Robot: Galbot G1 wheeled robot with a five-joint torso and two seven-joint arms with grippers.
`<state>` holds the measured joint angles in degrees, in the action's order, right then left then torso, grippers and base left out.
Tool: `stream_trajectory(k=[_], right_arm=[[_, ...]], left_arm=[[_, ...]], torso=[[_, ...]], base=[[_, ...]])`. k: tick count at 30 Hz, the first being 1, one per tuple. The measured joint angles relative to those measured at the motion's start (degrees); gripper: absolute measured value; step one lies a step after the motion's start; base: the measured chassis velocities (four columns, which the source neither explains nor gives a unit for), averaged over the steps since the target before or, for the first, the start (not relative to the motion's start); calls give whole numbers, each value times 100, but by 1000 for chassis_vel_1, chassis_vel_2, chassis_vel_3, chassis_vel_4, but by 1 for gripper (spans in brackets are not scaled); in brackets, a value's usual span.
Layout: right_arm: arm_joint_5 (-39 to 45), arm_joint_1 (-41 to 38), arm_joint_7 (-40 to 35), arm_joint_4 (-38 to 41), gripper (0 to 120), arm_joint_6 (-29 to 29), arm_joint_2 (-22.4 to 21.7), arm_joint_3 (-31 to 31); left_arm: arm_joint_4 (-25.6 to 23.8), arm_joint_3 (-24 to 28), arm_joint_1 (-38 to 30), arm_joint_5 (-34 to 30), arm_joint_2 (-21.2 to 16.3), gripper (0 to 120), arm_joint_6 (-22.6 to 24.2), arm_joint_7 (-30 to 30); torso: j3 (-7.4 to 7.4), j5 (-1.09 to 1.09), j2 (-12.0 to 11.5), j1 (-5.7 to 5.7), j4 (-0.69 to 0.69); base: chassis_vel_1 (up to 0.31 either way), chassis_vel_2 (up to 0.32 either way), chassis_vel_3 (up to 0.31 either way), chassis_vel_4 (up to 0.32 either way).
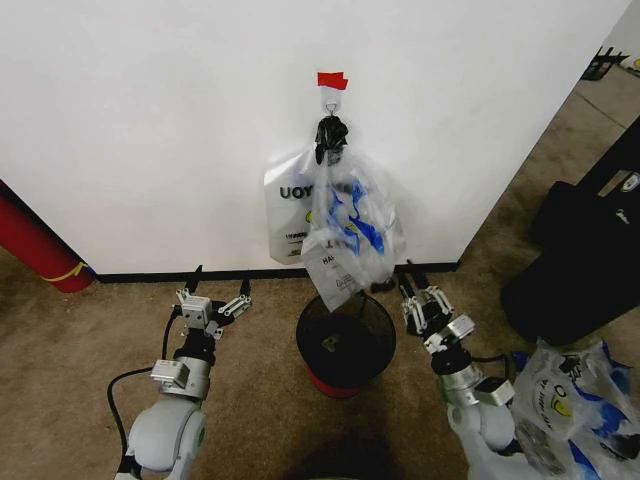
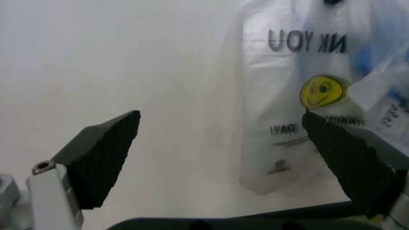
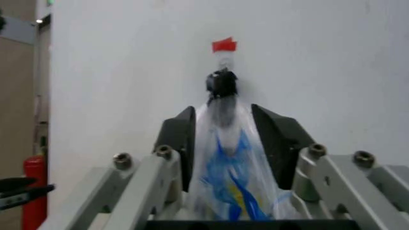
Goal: Pick up the garbage bag from the wall and place it over the trash bin.
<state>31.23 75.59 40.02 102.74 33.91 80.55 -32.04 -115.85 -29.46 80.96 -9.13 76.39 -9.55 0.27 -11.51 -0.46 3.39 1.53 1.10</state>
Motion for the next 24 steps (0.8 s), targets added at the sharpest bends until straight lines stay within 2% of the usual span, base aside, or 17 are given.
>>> stream_trajectory(k=[3, 5, 9, 10, 14, 15, 18, 24], right_arm=[[3, 38, 347, 6, 44, -115, -52, -144], [-178, 24, 274, -55, 52, -131, -126, -195], [-1028, -246, -1019, -200, 70, -61, -204, -20], [-1028, -246, -1019, -200, 70, -61, -204, -20], [-1949, -781, -2155, -445, 86, -81, -309, 248], [-2170, -921, -2301, -561, 90, -82, -371, 312], [-2554, -1206, -2447, -833, 97, -69, -502, 487], [-3502, -1923, -2471, -1522, 100, 113, -752, 1061]], left_arm=[[30, -8, -34, -5, -9, 100, 5, 0], [54, -16, -46, -6, -9, 100, 7, 0], [119, 17, -58, 19, 9, 100, -1, 0], [119, 17, -58, 19, 9, 100, -1, 0], [160, 74, -91, 52, -11, 100, -19, 0], [176, 96, -115, 55, -30, 100, -21, 0], [204, 116, -138, 62, -53, 100, -26, 2], [302, 130, -195, 66, -75, 100, -34, 3]], torso=[[0, 0, 0, 0, 1], [0, 0, 0, 0, 2], [0, 0, 0, 0, 0], [0, 0, 0, 0, 0], [0, 1, 0, 0, -3], [0, 0, 0, 0, 0], [0, -1, 0, 0, 1], [-1, 0, 0, 0, 0]], base=[[0, 0, 0, 0], [0, 0, 0, 0], [0, 0, 0, 0], [0, 0, 0, 0], [0, 0, 0, 0], [0, 0, 0, 0], [0, 0, 0, 0], [0, 0, 0, 0]])
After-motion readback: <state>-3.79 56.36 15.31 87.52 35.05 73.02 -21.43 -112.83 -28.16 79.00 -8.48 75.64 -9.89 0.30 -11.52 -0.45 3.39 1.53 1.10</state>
